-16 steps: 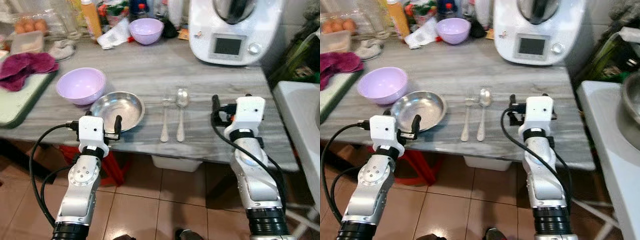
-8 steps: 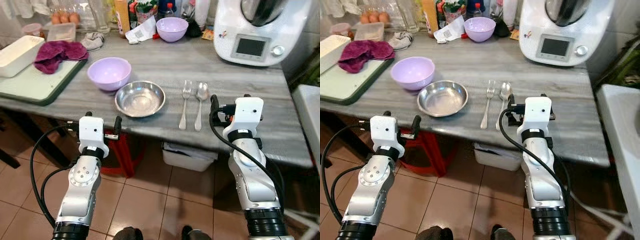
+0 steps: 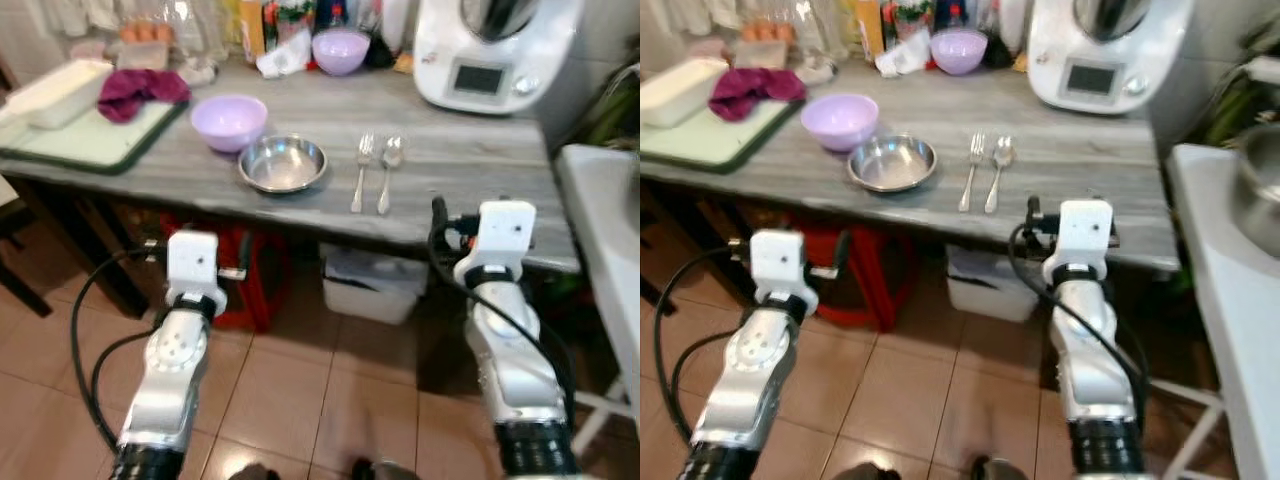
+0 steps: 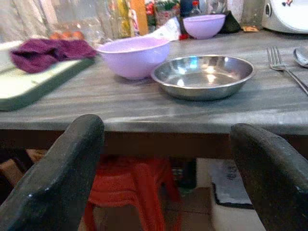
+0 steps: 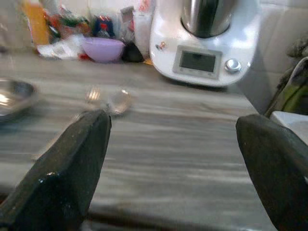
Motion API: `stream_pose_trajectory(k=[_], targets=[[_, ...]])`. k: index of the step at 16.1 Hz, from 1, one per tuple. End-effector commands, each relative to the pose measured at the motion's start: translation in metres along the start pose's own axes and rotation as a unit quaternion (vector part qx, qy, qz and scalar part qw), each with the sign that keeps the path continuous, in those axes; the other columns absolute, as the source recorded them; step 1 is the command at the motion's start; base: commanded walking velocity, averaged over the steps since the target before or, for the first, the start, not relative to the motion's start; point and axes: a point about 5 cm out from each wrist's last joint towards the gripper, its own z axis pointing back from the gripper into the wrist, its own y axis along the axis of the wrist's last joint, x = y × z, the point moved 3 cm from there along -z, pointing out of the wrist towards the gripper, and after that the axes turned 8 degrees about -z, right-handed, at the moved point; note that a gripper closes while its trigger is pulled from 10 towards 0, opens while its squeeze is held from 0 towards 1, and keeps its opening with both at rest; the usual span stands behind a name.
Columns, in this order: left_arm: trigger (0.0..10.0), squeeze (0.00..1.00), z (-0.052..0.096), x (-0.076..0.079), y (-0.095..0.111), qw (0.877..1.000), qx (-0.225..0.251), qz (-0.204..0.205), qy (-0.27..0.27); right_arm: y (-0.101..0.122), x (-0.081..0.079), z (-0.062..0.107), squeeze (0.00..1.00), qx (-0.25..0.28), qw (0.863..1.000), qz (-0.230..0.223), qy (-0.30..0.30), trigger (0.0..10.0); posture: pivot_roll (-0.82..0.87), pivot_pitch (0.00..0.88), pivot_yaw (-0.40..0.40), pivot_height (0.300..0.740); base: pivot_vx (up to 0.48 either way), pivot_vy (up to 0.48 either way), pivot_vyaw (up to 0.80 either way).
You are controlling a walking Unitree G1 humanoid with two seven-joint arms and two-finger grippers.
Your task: Setting the table
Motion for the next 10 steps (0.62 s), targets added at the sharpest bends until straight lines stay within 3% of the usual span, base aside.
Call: stream_pose_trajectory(k=[1, 6, 10], targets=[[10.0, 0.00, 0.002, 0.000, -0.003, 1.000, -0.007, 0.000, 0.003, -0.001, 0.002, 0.000, 0.00, -0.005, 1.000, -0.013, -0.007, 10.0, -0.12, 0.113, 0.032, 0.740, -0.292, 0.000, 0.00], [10.0, 0.00, 0.002, 0.003, -0.004, 1.000, -0.009, 0.001, 0.000, -0.013, 0.013, -0.001, 0.00, -0.042, 0.998, -0.025, -0.033, 10.0, -0.12, 0.121, 0.028, 0.740, -0.292, 0.000, 0.00], [10.0, 0.00, 0.002, 0.004, -0.003, 1.000, -0.004, 0.003, -0.006, -0.016, 0.013, -0.001, 0.00, -0.051, 0.998, 0.014, -0.036, 10.0, -0.12, 0.122, 0.028, 0.740, -0.280, 0.000, 0.00]])
